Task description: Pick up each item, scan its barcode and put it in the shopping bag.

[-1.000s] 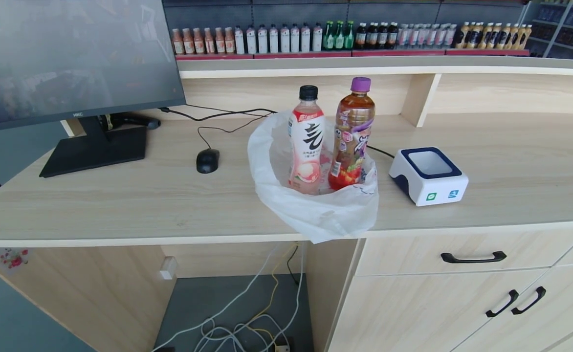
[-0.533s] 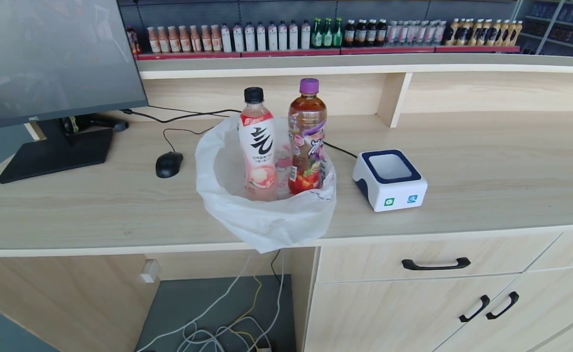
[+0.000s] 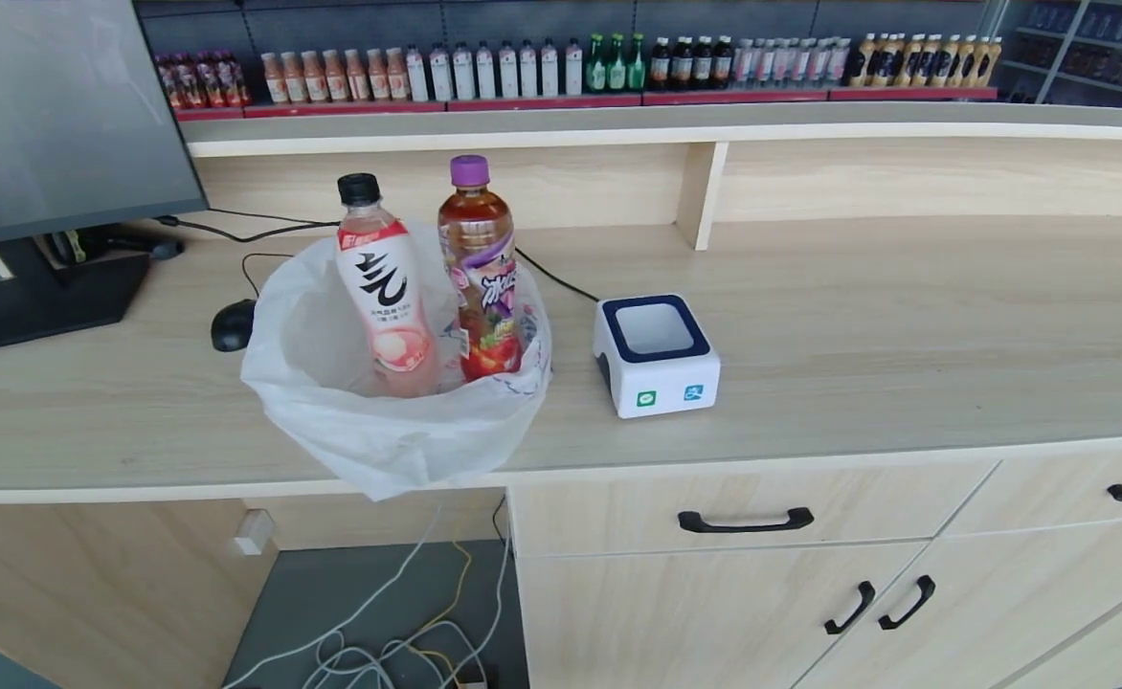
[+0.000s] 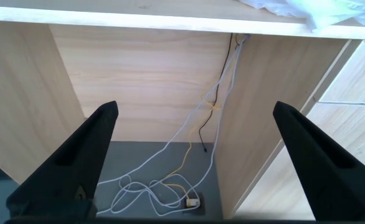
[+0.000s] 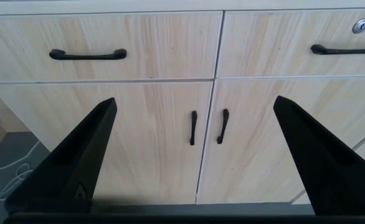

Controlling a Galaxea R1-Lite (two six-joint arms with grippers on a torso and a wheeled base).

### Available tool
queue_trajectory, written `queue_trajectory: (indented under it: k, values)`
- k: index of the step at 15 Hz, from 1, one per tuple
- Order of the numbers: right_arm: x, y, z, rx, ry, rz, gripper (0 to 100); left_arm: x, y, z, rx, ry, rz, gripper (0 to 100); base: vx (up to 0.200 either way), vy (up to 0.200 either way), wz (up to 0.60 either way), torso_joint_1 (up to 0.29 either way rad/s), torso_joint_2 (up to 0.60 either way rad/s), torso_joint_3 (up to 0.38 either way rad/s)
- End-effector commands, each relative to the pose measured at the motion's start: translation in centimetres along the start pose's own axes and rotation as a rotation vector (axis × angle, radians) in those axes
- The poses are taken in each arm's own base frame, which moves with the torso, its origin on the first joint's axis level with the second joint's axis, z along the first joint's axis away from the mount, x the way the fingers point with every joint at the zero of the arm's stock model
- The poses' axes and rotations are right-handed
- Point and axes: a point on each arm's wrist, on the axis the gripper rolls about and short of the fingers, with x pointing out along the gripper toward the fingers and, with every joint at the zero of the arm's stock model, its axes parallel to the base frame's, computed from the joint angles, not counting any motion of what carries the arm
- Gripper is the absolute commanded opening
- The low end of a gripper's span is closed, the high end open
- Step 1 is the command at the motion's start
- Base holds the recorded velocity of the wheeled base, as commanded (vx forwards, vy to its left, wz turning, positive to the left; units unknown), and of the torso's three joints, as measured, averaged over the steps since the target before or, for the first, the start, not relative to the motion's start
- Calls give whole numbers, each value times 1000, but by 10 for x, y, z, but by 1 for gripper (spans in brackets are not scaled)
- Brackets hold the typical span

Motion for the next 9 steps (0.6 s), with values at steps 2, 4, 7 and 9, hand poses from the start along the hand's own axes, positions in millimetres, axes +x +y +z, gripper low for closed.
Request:
queue_trajectory:
  k: [2,4,7,9]
  values:
    - [0,0,0,-2,2,1,100,0,0,0,0,-1,0,100,0,0,0,0,0,0]
    - [0,0,0,0,2,1,100,0,0,0,0,-1,0,100,0,0,0,0,0,0]
    - [0,0,0,0,2,1,100,0,0,0,0,-1,0,100,0,0,0,0,0,0]
    - [0,0,0,0,2,1,100,0,0,0,0,-1,0,100,0,0,0,0,0,0]
